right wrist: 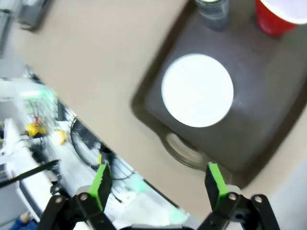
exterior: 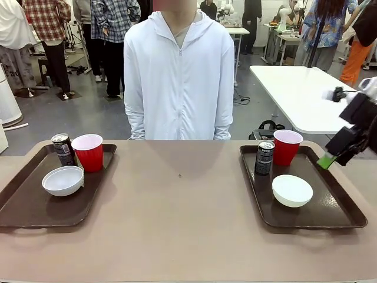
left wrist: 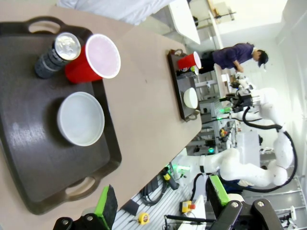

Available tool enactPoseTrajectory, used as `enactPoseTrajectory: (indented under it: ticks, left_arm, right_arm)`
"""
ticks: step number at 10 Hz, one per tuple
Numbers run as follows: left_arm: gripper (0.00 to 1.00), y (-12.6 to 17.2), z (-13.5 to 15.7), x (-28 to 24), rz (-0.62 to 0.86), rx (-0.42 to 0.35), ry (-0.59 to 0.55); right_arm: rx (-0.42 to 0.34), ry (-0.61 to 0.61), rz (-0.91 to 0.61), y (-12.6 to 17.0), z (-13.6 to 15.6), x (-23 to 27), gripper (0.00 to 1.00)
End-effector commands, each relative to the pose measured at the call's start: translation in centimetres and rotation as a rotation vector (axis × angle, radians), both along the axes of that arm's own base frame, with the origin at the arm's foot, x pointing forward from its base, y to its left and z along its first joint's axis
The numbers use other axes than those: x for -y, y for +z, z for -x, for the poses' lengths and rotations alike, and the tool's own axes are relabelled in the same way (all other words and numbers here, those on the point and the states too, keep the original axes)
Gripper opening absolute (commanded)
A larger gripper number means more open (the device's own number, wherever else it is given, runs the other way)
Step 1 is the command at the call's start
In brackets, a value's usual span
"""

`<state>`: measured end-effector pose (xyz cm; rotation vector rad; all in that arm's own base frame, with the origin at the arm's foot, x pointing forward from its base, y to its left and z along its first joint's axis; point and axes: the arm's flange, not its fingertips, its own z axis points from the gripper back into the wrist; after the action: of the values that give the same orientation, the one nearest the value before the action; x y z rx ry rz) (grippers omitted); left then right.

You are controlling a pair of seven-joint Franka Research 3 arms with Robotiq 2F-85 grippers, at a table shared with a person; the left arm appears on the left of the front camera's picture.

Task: Prepare tableware on both trays.
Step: Pick up a Picnic Bowl from the table and place it on a Handle tray.

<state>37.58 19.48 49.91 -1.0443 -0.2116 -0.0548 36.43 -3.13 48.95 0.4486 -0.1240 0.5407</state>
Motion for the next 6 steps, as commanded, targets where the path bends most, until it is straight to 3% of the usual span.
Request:
enactPoseTrajectory:
  ticks: [1,2,3,5,6]
  left_arm:
    - [1.0,0.1,0.1,-0.3,0.005,0.018,-0.011]
    - [1.0,0.1,0.1,-0.3,0.005,0.018,-0.011]
    - [1.0,0.1,0.1,-0.3,0.005,0.018,-0.011]
    - [1.0,0.1,0.1,-0.3,0.005,0.018,-0.011]
    - [1.0,0.1,0.1,-0.3,0.005,0.018,-0.011]
  right_arm:
    - [-0.095,0.013,-0.337,2.0,-1.0,4.7,1.0]
    - [-0.102,-0.064,-0.455,2.0,-1.1,7.3,1.0]
    - [-0.156,-0.167,-0.555,1.4,-1.2,9.4,1.0]
    - [-0.279,-0.264,-0.617,-0.2,-0.1,12.3,1.0]
    - [-0.29,-0.318,-0.63,-0.9,0.3,13.3,1.0]
